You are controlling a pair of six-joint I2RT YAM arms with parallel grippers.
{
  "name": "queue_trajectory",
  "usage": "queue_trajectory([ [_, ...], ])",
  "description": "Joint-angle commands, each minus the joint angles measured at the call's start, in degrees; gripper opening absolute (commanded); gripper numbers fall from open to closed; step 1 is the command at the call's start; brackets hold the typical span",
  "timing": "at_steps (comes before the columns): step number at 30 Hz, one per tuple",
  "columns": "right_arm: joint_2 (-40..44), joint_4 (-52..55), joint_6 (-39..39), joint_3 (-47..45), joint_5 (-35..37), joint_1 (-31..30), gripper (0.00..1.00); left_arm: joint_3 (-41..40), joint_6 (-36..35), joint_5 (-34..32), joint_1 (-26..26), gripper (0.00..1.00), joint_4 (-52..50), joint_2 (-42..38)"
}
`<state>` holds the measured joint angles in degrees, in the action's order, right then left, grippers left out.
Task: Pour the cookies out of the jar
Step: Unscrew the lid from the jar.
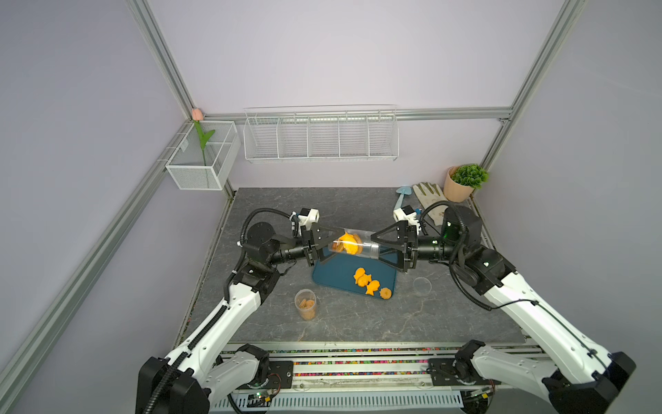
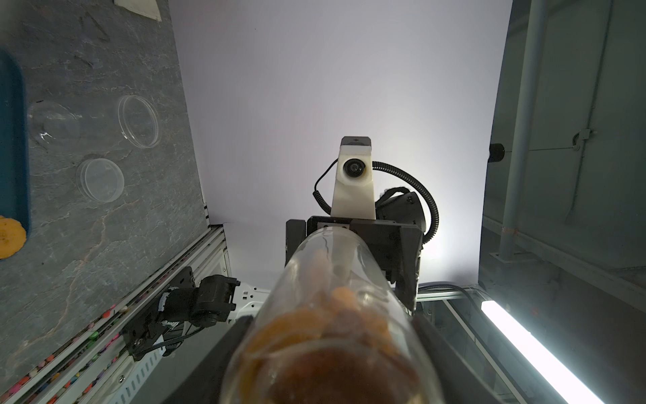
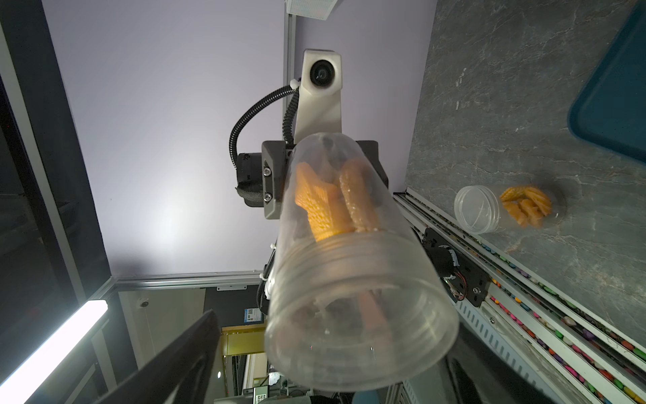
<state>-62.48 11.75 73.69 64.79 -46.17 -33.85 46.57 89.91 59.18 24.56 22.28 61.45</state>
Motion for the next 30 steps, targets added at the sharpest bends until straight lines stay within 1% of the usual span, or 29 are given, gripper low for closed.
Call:
queue_trajectory([
  [1,1.13,-1.54,0.93,-1.47,-0.57,-0.63,0.95,1.51,0.24,0.34,0.14,0.66,1.35,-0.19],
  [8,1.31,-1.59,0.4,-1.77,0.2,-0.78,0.9,1.02,0.28,0.5,0.14,0.66,1.45,-0.71],
  [11,1.39,-1.63,-0.07,-1.86,0.56,-0.77,0.83,0.98,0.29,0.76,0.09,0.66,1.27,-0.65],
  [14,1.39,-1.36,-0.6,-1.87,0.87,-0.74,0.81,0.96,0.31,0.9,0.14,0.66,1.26,-0.68],
  [17,1.48,-0.52,-1.54,-1.73,1.07,-0.7,0.76,0.87,0.34,0.85,0.14,0.66,1.18,-0.8],
  [19,1.58,0.17,-2.54,-1.58,1.39,-0.69,0.75,0.81,0.33,0.95,0.14,0.66,1.1,-0.92],
  [21,1.59,1.0,-3.57,-1.32,1.69,-0.68,0.69,0.81,0.31,1.01,0.13,0.66,0.96,-1.06],
  [26,1.49,1.69,-5.45,-1.0,1.87,-0.64,0.67,0.72,0.35,1.04,0.13,0.66,0.79,-1.28],
  [30,1.24,3.9,-8.58,0.18,2.18,-0.64,0.67,0.72,0.33,1.21,0.1,0.66,0.48,-1.37],
])
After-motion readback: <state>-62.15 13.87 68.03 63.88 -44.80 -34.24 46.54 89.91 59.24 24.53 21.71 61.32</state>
